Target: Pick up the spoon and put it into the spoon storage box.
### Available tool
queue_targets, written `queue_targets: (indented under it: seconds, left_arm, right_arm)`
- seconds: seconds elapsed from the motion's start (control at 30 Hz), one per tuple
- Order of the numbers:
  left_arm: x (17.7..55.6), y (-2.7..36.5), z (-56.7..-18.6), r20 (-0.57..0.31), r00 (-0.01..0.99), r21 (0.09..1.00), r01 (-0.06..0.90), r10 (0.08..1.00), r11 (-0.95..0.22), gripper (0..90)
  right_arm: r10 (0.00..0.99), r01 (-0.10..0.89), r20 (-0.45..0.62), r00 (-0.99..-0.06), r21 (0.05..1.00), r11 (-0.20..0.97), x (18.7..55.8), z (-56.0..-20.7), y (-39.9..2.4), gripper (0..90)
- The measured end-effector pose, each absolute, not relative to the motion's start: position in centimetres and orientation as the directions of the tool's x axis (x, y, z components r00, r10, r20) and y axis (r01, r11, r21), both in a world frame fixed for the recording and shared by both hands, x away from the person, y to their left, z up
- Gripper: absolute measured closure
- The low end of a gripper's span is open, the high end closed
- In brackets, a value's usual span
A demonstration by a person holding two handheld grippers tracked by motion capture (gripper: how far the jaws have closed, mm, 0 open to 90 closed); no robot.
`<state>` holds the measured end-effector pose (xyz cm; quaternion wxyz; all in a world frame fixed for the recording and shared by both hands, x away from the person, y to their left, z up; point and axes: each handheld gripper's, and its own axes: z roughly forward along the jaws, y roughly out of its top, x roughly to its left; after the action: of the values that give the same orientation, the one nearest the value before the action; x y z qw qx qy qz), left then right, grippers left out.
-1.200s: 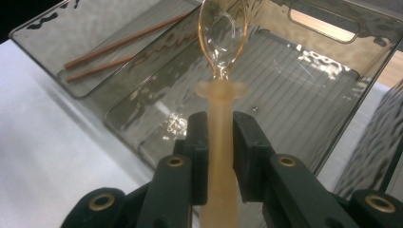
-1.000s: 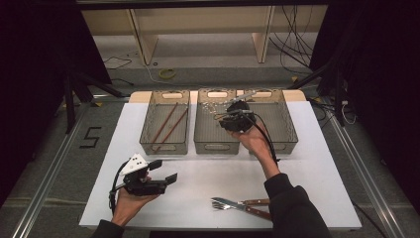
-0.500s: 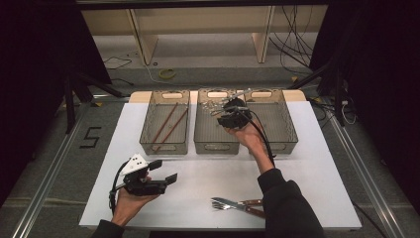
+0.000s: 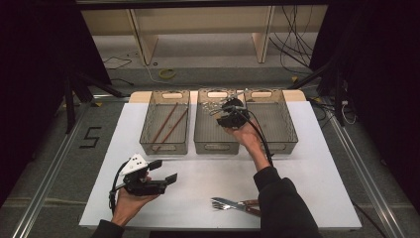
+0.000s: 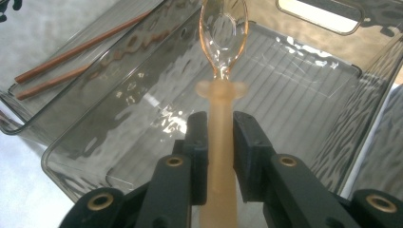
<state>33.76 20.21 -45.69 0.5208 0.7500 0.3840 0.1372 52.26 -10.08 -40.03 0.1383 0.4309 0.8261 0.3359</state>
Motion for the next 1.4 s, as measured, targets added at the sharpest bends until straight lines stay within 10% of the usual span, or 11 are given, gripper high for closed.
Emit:
queue_targets:
  seconds: [0.77, 1.4]
  left_arm:
    - [33.8, 20.2, -45.7, -0.194, 0.667, 0.886, 0.435, 0.719, -0.164, 17.8]
    - [33.8, 20.3, -45.7, -0.192, 0.664, 0.886, 0.434, 0.723, -0.164, 17.7]
  right_arm:
    - [0.744, 0.583, 0.139, -0.654, 0.718, 0.379, 50.4, -38.6, -11.1, 40.3]
    - [0.626, 0.501, 0.12, -0.77, 0.722, 0.478, 42.5, -38.0, -14.0, 33.3]
